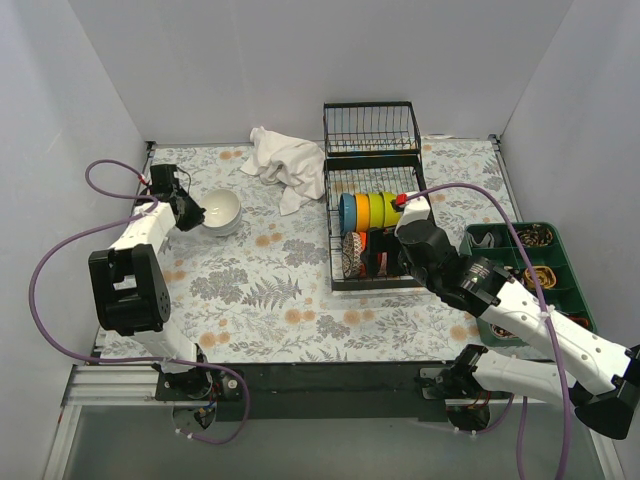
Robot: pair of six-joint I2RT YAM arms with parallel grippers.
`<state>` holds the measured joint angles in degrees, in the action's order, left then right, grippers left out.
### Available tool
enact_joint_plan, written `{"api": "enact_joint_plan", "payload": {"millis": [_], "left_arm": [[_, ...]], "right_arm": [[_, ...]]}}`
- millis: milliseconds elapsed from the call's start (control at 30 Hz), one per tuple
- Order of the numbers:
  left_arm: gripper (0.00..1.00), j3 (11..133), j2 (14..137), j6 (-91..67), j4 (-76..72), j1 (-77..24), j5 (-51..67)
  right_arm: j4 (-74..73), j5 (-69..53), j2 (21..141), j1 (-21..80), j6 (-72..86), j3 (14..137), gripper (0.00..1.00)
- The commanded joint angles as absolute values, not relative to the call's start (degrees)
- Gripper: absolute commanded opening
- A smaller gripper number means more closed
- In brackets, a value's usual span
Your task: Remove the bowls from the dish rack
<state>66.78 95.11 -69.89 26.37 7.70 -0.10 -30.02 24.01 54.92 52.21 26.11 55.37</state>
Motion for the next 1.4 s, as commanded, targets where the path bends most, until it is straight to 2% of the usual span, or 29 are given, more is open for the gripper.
{"api": "enact_joint_plan", "payload": {"millis": [0,367,1000,1233,1367], "left_arm": [[0.00,67.41,93.33,-69.96,24.52,8.00,2.64],[0.00,69.34,92.11,-66.89,28.30,8.00,-2.28],[0.02,70.84,93.60,-64.42,29.79,7.91,-3.60],[0.11,69.35,92.81,-64.42,29.79,7.65,-4.13],[0.34,69.17,91.41,-64.60,30.14,7.73,-3.96]], "right_arm": [[-28.56,24.52,54.67,52.21,26.01,55.02,0.98],[-28.48,25.84,54.75,52.21,25.75,53.70,0.98],[-28.04,26.72,56.69,52.21,25.31,53.17,0.98],[-27.95,27.16,58.01,52.21,25.14,53.09,0.98],[-27.69,28.12,58.62,52.03,24.61,53.17,0.99]]}}
